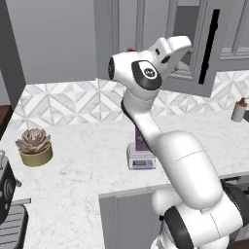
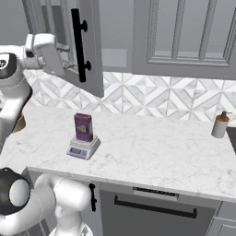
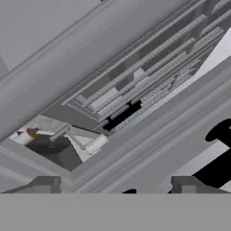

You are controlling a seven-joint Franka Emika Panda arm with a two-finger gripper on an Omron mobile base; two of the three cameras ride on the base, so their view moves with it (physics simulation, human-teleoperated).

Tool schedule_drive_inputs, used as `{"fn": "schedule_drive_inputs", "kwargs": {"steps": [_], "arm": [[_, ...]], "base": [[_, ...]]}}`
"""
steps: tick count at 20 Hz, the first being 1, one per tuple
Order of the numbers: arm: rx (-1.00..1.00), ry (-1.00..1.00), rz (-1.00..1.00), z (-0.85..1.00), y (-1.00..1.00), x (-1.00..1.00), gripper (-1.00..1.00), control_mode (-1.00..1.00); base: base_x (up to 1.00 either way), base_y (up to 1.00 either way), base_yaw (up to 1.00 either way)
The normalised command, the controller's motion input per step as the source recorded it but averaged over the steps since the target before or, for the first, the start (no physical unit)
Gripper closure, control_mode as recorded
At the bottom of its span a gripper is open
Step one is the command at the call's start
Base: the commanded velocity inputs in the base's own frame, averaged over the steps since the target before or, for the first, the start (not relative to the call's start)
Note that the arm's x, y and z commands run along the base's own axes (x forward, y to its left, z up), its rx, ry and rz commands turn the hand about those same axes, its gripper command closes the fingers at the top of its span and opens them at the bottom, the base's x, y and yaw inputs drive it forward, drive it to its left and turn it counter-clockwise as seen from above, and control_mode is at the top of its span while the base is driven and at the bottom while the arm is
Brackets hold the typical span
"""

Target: Pick the cereal and place it on the digital scale for weighing, and close the cabinet.

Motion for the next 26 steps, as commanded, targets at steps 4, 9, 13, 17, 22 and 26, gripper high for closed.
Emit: {"fn": "schedule_drive_inputs", "kwargs": {"steps": [4,9,13,17,22,26], "arm": [[0.29,-0.02,0.55,-0.16,-0.58,0.72,-1.0,-1.0],[0.25,-0.02,0.67,-0.23,-0.5,0.82,-1.0,-1.0],[0.12,-0.03,0.66,-0.58,-0.35,1.0,-1.0,-1.0],[-0.04,-0.34,0.55,-1.0,-0.02,1.0,-1.0,-1.0],[-0.04,-0.38,0.35,-0.98,0.19,1.0,-1.0,-1.0],[0.03,-0.04,0.17,-0.49,0.38,1.0,-1.0,-1.0]], "base": [[0.0,0.0,0.0],[0.0,0.0,0.0],[0.0,0.0,0.0],[0.0,0.0,0.0],[0.0,0.0,0.0],[0.0,0.0,0.0]]}}
